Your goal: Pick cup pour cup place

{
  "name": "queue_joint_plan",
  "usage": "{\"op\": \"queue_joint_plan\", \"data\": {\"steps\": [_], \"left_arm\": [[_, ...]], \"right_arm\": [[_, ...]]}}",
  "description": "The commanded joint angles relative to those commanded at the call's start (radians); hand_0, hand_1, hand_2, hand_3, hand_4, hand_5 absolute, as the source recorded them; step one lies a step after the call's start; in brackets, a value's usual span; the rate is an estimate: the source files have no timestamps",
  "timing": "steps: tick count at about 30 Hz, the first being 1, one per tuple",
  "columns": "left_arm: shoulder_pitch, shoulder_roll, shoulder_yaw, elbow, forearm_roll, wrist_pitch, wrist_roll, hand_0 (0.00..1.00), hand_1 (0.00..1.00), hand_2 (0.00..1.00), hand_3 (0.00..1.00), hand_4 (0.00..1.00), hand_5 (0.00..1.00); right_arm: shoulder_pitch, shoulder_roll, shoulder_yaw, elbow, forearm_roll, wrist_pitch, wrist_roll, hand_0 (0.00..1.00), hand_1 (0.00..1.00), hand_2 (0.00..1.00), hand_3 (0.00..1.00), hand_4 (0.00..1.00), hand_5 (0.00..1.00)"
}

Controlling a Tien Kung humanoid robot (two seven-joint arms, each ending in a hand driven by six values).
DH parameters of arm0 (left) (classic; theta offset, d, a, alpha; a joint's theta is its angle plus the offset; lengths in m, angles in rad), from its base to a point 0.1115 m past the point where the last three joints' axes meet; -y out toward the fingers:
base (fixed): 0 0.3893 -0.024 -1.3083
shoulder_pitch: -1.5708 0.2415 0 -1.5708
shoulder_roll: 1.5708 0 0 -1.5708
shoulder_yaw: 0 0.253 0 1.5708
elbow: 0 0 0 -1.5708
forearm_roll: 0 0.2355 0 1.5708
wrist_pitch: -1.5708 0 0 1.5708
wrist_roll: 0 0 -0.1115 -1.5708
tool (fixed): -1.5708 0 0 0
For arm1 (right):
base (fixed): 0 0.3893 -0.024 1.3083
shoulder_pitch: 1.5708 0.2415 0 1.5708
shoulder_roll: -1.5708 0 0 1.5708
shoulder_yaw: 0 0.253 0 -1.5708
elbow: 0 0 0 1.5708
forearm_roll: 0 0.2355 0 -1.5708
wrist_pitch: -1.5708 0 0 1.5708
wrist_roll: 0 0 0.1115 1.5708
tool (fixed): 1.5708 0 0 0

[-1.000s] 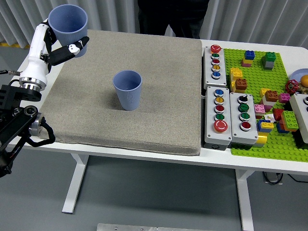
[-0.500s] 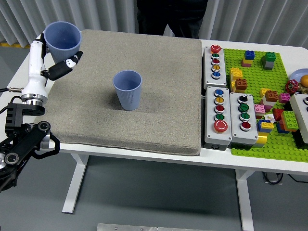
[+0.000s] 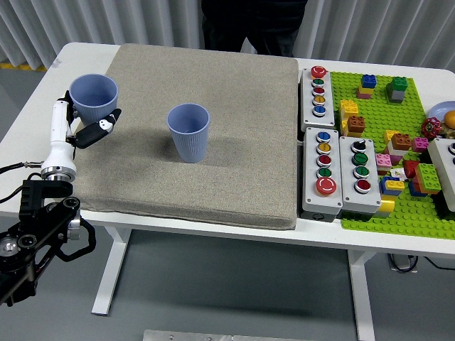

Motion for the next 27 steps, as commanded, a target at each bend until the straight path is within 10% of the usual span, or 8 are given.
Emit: {"op": "queue_joint_plan", "data": {"steps": [27], "left_arm": [[-0.012, -0.032, 0.068, 0.056, -0.243, -0.071, -0.059, 0.612, 0.573, 0.567, 0.547, 0.655, 0.08]], "right_arm": [[0.004, -0.002, -0.004, 0.0, 0.004, -0.001, 0.001, 0.72, 0.682, 0.674, 0.629, 0.108, 0.31]]}}
